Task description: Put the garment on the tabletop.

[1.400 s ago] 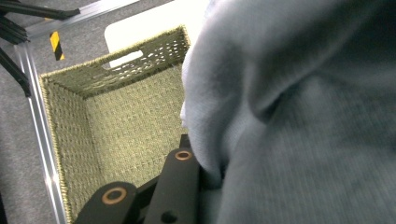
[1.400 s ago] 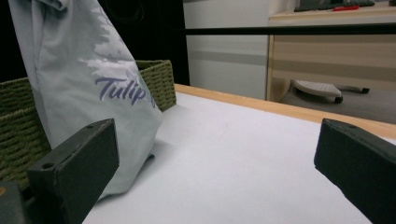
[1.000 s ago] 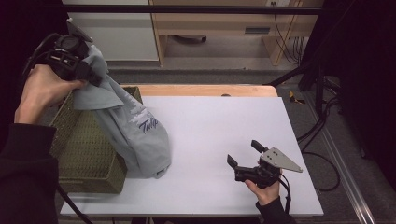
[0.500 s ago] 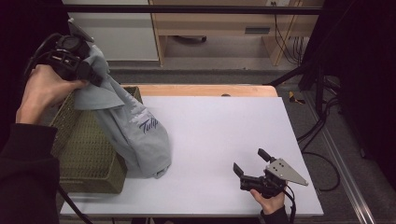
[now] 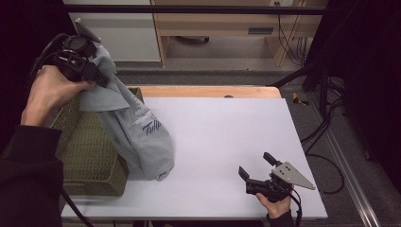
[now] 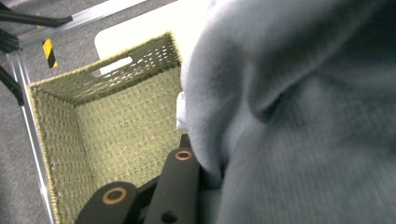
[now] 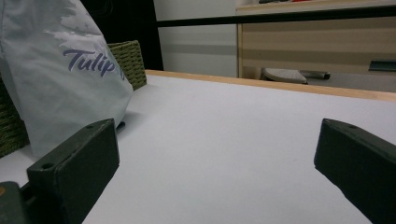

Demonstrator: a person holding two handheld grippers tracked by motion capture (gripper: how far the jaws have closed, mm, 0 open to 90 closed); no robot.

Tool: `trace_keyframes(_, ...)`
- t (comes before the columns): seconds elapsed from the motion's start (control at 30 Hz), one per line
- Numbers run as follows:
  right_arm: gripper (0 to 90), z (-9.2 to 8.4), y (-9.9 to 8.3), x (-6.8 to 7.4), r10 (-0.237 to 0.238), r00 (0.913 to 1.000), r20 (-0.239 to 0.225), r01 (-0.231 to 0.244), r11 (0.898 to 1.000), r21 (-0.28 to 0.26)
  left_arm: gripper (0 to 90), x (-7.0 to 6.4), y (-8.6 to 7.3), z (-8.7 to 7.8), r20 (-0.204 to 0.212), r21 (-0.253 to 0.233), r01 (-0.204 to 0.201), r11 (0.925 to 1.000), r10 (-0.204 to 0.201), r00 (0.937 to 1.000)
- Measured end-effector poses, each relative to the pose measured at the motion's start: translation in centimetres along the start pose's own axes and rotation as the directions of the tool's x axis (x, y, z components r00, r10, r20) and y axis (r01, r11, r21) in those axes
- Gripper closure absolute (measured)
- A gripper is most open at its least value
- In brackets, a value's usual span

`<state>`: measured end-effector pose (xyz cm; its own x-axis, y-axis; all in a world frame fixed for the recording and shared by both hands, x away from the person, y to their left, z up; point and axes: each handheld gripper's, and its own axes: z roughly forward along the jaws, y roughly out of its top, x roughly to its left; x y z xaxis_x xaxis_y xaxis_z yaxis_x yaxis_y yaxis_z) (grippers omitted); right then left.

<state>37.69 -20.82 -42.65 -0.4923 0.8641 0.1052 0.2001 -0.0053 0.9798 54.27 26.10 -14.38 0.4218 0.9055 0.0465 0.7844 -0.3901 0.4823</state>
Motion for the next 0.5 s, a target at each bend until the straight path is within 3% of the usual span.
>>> trace_keyframes(0.17, 0.2, -0.1, 0.0, 0.0, 0.0, 1.0, -0.002, 0.0, 1.0, 0.003, 81.7, -1.1, 0.4, -0.1, 0.021, -0.012, -0.008, 0.9999, 0.009, 0.9997)
trace_keyframes(0.33, 0.2, -0.3, 0.1, -0.1, 0.004, 1.0, -0.004, -0.004, 1.0, 0.001, 81.8, -3.1, 1.1, 0.0, 0.037, -0.028, -0.057, 0.998, 0.058, 0.9976)
trace_keyframes(0.5, 0.2, -0.4, 0.1, -0.1, 0.016, 0.9999, -0.007, -0.016, 1.0, 0.008, 82.0, -5.6, 2.0, -0.2, 0.063, -0.053, -0.113, 0.9922, 0.116, 0.9913)
